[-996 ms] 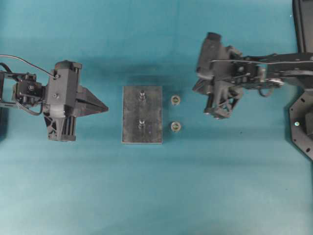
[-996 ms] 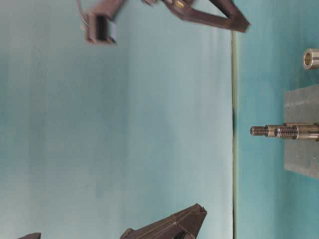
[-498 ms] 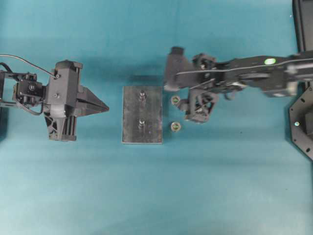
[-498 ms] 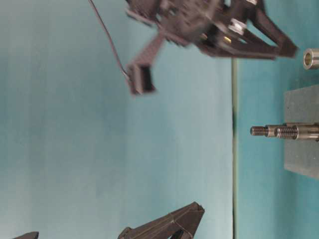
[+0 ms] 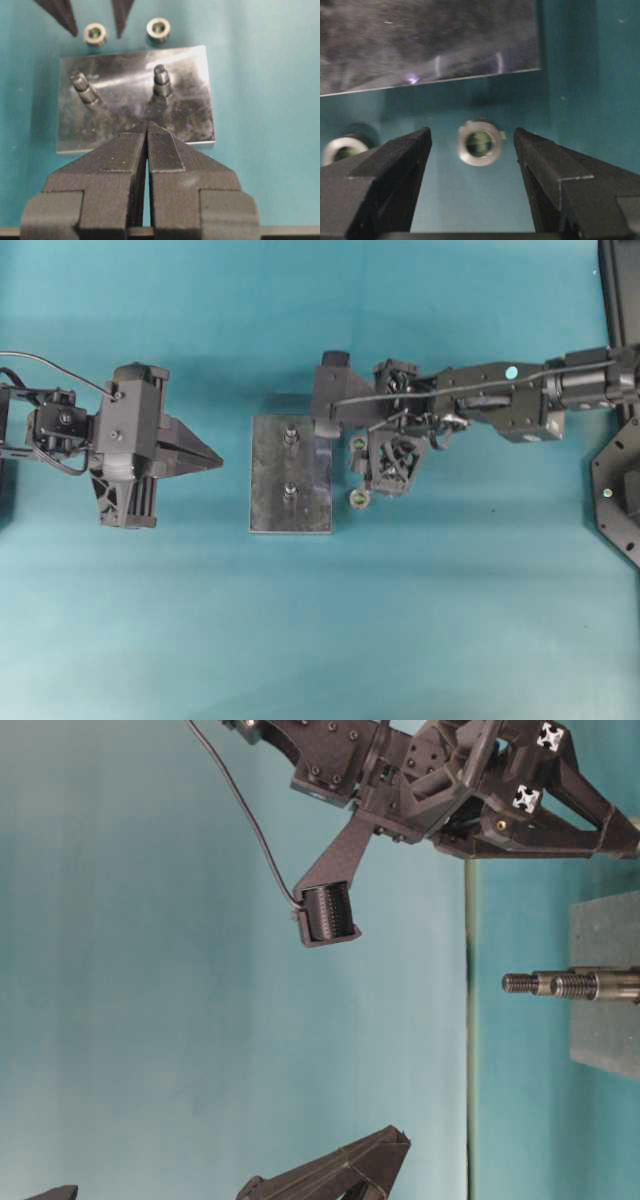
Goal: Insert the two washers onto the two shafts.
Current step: 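Lower the right gripper and grasp the upper metal washer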
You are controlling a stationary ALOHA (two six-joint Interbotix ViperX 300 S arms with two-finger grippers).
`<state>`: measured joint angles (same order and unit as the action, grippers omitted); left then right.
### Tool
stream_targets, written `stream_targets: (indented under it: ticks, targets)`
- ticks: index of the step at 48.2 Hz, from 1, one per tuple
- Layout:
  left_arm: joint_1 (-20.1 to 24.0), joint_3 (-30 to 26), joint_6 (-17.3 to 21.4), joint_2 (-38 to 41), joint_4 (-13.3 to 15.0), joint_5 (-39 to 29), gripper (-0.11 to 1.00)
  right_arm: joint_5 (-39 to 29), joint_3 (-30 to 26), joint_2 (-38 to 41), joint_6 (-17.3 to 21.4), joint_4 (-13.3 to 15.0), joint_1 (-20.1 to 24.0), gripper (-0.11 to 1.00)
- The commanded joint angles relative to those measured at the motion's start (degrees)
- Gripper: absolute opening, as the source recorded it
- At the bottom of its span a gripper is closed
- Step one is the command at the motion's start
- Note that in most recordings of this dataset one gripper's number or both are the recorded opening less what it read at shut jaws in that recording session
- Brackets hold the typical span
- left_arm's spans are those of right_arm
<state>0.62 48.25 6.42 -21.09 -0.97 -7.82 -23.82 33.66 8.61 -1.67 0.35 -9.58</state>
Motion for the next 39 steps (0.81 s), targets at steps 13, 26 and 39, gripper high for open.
stream_targets:
  ticks: [13, 26, 39]
  targets:
    - [-0.1, -0.9, 0.0, -0.2, -0.2, 0.3, 0.0, 0.1, -0.4, 0.4, -0.4, 0.1, -1.1, 0.71]
    - [-0.1, -0.9, 0.0, -0.1, -0.2, 0.4, 0.0, 0.1, -0.5, 0.9, -0.3, 0.1, -0.1, 0.71]
    - [-0.1, -0.8, 0.0, 0.0, -0.2, 0.4, 0.0, 0.1, -0.6, 1.7, -0.2, 0.1, 0.4, 0.58]
